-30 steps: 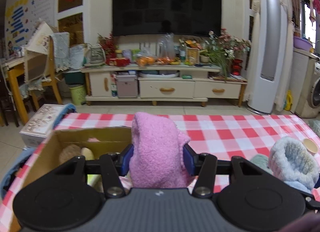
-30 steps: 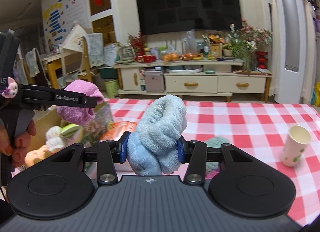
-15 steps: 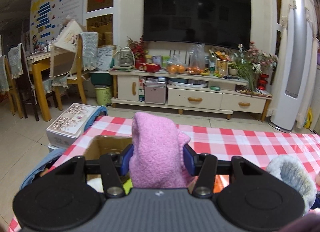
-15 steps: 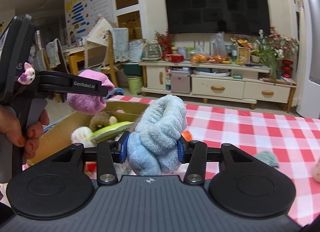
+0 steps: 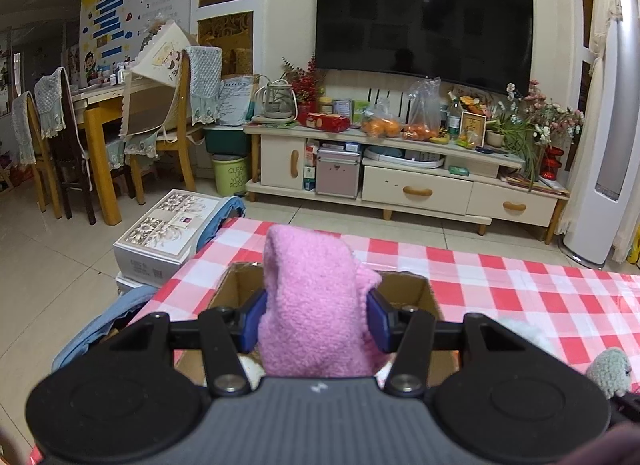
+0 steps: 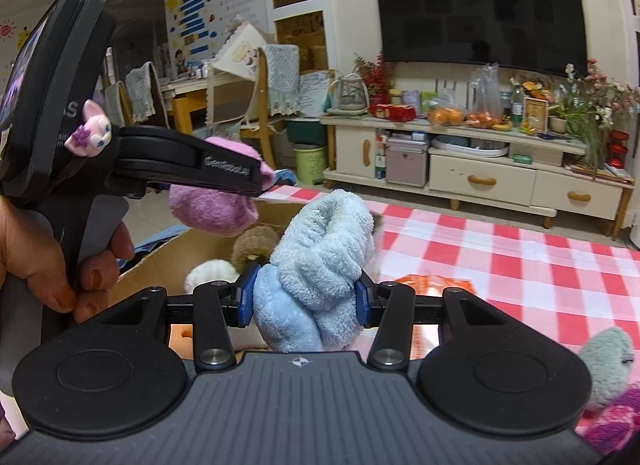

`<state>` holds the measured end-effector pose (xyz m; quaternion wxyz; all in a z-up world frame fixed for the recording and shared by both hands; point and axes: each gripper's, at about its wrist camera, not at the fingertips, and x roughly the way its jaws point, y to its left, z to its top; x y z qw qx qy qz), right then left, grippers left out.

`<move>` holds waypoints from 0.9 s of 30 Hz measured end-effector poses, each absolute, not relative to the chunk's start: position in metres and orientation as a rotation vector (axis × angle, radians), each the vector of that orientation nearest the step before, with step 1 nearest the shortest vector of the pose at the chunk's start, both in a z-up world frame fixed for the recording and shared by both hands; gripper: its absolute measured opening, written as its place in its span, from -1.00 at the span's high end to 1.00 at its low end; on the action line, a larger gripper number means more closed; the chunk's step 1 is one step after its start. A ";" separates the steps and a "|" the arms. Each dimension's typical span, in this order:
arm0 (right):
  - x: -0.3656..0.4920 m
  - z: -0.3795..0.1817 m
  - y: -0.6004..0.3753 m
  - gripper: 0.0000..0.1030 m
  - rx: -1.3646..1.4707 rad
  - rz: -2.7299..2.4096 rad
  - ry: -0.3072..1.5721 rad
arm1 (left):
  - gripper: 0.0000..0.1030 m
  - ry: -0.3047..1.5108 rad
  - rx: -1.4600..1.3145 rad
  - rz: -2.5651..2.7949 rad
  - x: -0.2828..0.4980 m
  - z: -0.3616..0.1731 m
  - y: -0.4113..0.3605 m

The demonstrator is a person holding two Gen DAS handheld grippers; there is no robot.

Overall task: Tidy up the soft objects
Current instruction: 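Open both tools to drop slipper and hat into the box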

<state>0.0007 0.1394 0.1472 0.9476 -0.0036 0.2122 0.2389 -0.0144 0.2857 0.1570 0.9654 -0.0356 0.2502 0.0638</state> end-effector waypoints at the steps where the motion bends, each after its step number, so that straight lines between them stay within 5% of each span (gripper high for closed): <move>1: 0.002 0.146 0.144 -0.14 -0.008 0.496 0.435 | 0.00 0.509 -0.076 0.131 -0.013 0.157 0.288; 8: 0.007 0.140 0.167 -0.22 -0.048 0.533 0.449 | -0.04 0.522 -0.082 0.149 -0.009 0.154 0.293; 9: 0.007 0.138 0.169 -0.39 -0.054 0.539 0.453 | -0.09 0.521 -0.078 0.156 -0.008 0.153 0.293; 10: 0.007 0.136 0.172 -0.60 -0.065 0.544 0.457 | -0.26 0.522 -0.064 0.167 -0.008 0.153 0.293; 13: 0.007 0.132 0.173 -0.80 -0.066 0.525 0.483 | -0.76 0.504 -0.019 0.201 -0.010 0.154 0.292; 15: 0.002 0.132 0.168 -0.93 -0.036 0.525 0.482 | -0.85 0.489 -0.010 0.202 -0.012 0.157 0.291; 27: -0.031 0.145 0.124 -1.00 0.057 0.421 0.431 | -0.89 0.469 -0.018 0.175 -0.015 0.162 0.277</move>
